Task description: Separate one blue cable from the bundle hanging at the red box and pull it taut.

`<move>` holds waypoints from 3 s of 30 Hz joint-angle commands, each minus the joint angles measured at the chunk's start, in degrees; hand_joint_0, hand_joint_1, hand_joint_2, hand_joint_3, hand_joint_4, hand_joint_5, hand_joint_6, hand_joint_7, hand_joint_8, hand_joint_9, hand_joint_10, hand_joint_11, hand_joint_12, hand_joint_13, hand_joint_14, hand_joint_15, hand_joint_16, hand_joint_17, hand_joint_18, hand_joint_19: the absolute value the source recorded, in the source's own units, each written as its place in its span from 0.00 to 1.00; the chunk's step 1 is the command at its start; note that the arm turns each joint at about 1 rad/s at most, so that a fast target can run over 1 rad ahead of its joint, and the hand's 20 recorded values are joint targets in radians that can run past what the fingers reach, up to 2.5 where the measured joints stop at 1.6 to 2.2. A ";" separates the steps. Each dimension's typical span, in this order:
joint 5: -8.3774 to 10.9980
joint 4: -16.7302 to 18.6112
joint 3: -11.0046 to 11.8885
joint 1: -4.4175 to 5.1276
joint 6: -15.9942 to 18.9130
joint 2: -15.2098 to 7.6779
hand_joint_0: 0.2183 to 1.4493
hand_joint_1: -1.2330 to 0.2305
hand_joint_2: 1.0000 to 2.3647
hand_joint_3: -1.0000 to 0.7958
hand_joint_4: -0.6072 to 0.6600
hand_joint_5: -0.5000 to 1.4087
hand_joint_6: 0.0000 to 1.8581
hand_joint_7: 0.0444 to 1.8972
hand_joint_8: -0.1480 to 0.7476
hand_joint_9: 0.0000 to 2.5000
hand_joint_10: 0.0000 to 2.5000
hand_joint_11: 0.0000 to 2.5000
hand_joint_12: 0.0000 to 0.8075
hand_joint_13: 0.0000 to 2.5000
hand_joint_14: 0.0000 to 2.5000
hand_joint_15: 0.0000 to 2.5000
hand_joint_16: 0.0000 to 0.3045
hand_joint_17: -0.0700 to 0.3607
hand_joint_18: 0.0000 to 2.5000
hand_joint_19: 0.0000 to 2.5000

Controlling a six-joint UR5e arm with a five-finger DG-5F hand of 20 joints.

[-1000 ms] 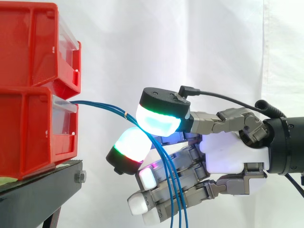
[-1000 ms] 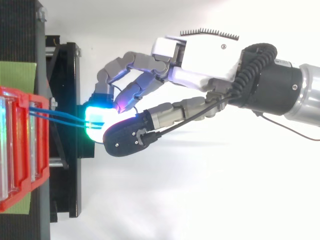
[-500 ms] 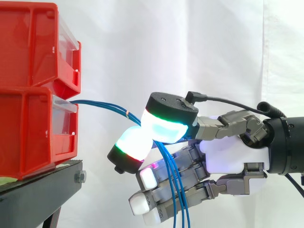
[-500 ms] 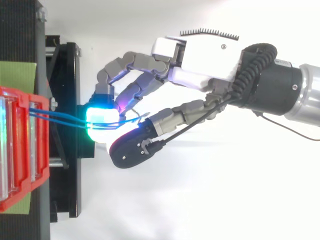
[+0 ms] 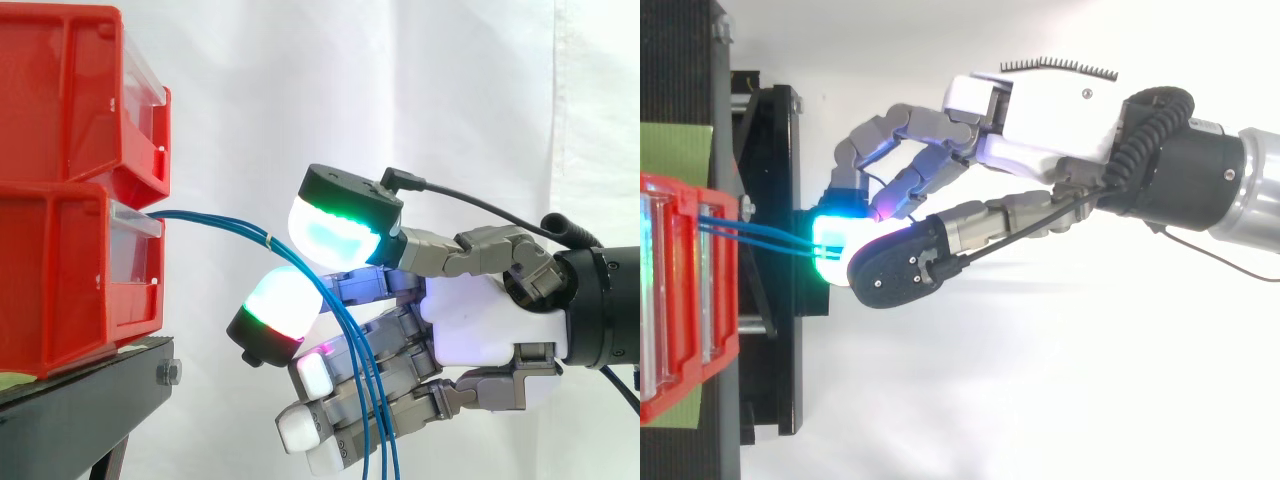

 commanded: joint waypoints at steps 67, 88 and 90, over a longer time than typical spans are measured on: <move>0.09 0.18 0.17 -0.26 -0.61 0.61 0.36 0.36 0.01 0.38 0.51 0.16 0.50 0.51 0.49 0.39 0.01 0.32 0.39 0.35 0.01 0.19 0.12 0.35 0.26 0.21; 0.70 0.09 0.09 0.09 -0.52 0.61 0.46 0.29 0.01 0.34 0.43 0.15 0.52 0.55 0.47 0.39 0.01 0.34 0.38 0.35 0.01 0.20 0.12 0.35 0.25 0.21; 0.62 0.18 0.09 0.09 -0.61 0.61 0.47 0.28 0.00 0.30 0.43 0.15 0.52 0.54 0.47 0.39 0.01 0.34 0.37 0.35 0.01 0.20 0.12 0.35 0.25 0.20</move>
